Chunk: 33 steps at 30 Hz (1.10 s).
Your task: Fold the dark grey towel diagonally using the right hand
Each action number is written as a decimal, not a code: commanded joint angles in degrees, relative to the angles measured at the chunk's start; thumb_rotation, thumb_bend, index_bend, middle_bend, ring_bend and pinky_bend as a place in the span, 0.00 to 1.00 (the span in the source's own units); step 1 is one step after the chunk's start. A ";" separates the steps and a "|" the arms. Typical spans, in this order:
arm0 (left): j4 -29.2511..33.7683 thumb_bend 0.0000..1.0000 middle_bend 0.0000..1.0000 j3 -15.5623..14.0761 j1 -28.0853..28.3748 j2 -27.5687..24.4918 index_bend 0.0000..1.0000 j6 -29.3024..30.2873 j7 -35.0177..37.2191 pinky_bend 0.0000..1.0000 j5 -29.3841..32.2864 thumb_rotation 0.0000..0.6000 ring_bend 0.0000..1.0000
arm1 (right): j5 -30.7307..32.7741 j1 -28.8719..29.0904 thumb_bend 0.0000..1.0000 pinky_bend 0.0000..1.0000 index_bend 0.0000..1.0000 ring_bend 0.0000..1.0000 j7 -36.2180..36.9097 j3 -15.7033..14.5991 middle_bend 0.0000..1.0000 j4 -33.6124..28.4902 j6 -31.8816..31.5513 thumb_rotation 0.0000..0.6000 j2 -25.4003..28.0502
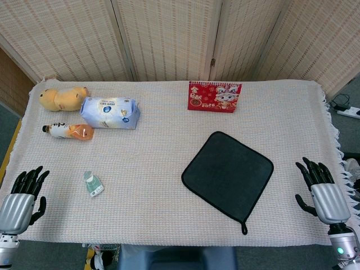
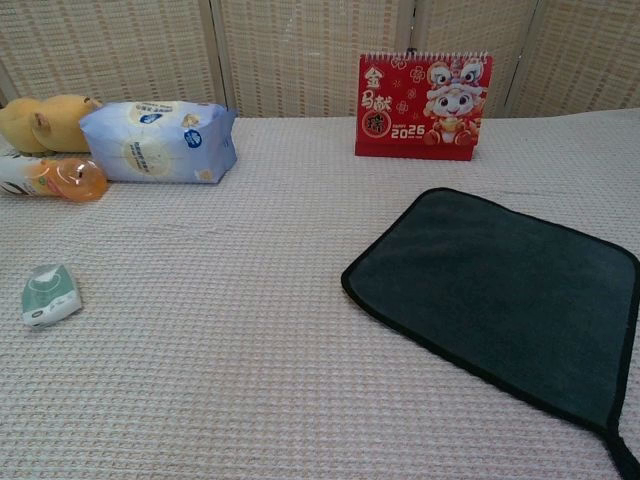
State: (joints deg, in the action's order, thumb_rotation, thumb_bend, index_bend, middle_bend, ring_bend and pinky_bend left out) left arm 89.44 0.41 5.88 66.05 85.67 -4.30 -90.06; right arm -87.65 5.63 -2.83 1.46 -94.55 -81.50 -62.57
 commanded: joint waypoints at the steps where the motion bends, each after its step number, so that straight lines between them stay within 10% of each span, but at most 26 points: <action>1: -0.20 0.73 0.00 -0.13 0.26 0.22 0.02 -0.71 -0.22 0.00 0.15 1.00 0.00 | 0.33 -0.02 0.41 0.00 0.00 0.00 0.02 -0.01 0.00 -0.23 0.21 1.00 0.23; 14: 0.05 0.73 0.00 -0.35 0.96 0.37 0.02 -1.62 0.42 0.00 -0.30 1.00 0.00 | -2.17 2.00 0.41 0.00 0.00 0.00 0.30 0.64 0.00 1.13 0.97 1.00 -0.74; 33: 0.71 0.71 0.00 0.97 0.74 -0.87 0.04 -1.52 0.93 0.00 2.63 1.00 0.00 | 10.31 33.25 0.41 0.00 0.38 0.00 -12.45 12.47 0.05 10.54 34.70 1.00 -12.45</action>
State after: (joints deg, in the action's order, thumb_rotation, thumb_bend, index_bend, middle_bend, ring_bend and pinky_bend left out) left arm 90.14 1.36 6.63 65.19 84.13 -3.37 -87.42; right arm -79.28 36.43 -13.46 12.88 -86.52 -49.40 -72.41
